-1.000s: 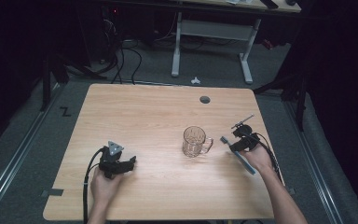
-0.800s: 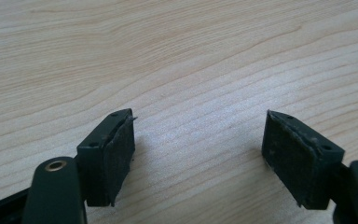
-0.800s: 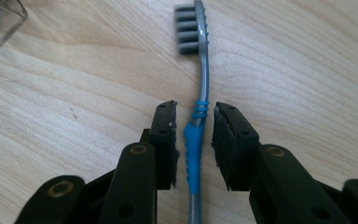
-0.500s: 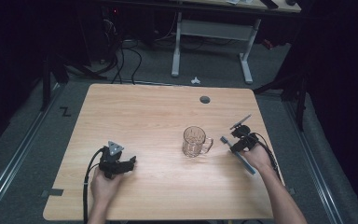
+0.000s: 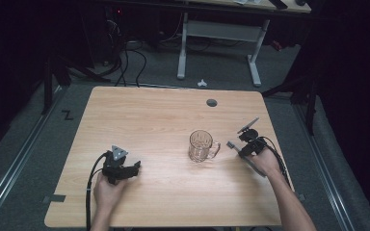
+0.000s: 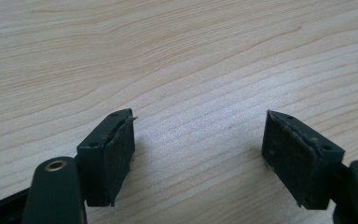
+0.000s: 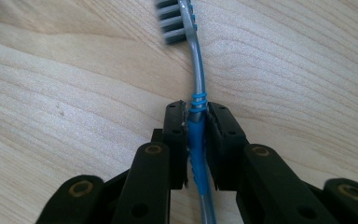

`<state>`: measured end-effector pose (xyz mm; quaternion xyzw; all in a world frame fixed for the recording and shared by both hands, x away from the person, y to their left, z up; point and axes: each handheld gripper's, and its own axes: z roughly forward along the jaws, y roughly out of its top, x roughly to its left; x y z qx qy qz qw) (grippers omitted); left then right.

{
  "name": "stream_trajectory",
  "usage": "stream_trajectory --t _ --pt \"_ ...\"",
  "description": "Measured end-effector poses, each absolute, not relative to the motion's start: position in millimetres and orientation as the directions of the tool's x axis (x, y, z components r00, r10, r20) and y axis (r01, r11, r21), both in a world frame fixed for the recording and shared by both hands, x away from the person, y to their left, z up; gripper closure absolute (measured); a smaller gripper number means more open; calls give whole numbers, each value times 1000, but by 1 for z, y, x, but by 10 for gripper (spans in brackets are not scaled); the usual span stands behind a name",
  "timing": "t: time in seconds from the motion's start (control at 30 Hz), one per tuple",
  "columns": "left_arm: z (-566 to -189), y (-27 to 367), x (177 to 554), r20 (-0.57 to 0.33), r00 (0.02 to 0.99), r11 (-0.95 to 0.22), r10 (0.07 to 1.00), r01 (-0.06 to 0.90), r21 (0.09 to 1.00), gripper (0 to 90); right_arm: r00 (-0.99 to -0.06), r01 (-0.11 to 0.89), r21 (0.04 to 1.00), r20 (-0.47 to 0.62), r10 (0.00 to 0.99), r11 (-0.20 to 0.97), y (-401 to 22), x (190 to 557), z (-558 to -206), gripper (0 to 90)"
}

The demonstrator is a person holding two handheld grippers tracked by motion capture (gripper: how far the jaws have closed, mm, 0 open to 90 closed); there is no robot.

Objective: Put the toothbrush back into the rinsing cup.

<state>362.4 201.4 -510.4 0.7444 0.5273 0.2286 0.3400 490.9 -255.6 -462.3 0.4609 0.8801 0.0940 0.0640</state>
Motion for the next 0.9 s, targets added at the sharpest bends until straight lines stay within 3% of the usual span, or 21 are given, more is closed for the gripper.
stream_trajectory --t 0.9 --pt "-510 201 362 -15 340 -216 940 630 746 260 -549 798 304 9 836 520 -265 484 -453 797"
